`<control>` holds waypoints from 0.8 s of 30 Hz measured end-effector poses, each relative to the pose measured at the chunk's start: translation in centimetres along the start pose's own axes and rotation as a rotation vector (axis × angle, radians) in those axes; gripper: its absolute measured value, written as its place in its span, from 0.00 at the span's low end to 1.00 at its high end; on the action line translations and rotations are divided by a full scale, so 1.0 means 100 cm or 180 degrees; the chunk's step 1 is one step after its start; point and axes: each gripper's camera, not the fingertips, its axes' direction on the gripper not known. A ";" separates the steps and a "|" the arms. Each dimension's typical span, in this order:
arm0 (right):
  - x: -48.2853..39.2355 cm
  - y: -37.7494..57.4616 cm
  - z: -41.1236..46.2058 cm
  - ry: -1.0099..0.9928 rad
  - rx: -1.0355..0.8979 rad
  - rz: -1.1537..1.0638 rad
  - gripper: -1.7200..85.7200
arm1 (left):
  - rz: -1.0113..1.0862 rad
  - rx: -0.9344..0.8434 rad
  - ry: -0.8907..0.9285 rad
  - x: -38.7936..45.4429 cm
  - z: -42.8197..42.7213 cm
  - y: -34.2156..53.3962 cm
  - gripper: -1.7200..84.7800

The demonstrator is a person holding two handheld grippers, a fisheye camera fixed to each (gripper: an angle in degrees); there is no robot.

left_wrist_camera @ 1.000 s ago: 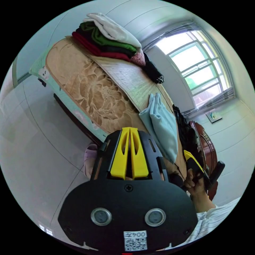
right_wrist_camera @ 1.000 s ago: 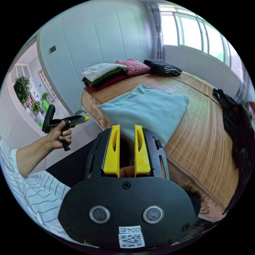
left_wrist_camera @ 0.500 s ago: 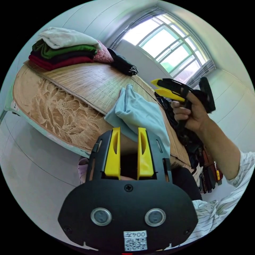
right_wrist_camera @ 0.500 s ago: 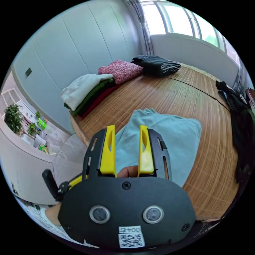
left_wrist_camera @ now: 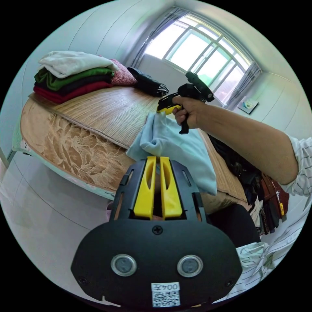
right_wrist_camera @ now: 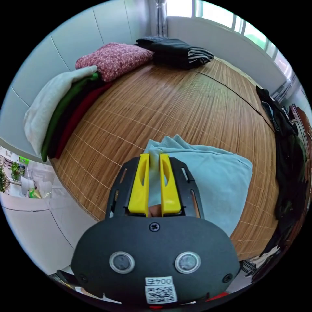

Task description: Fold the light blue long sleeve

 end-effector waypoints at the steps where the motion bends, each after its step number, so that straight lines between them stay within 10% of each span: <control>1: 0.005 0.005 -0.004 -0.0027 0.0097 0.0001 0.08 | 0.0042 0.0015 -0.0061 0.008 -0.004 0.001 0.05; 11: 0.027 0.037 -0.058 0.0112 0.1130 0.0324 0.08 | 0.0130 0.0117 -0.0126 0.038 -0.034 -0.024 0.04; 16: 0.011 0.008 0.015 0.0154 0.0055 -0.0141 0.10 | -0.0369 -0.0198 0.0157 0.005 -0.021 -0.043 0.04; 24: 0.055 0.055 -0.054 0.0089 0.1377 -0.0192 0.07 | -0.0670 -0.0064 0.0445 -0.011 -0.069 -0.060 0.06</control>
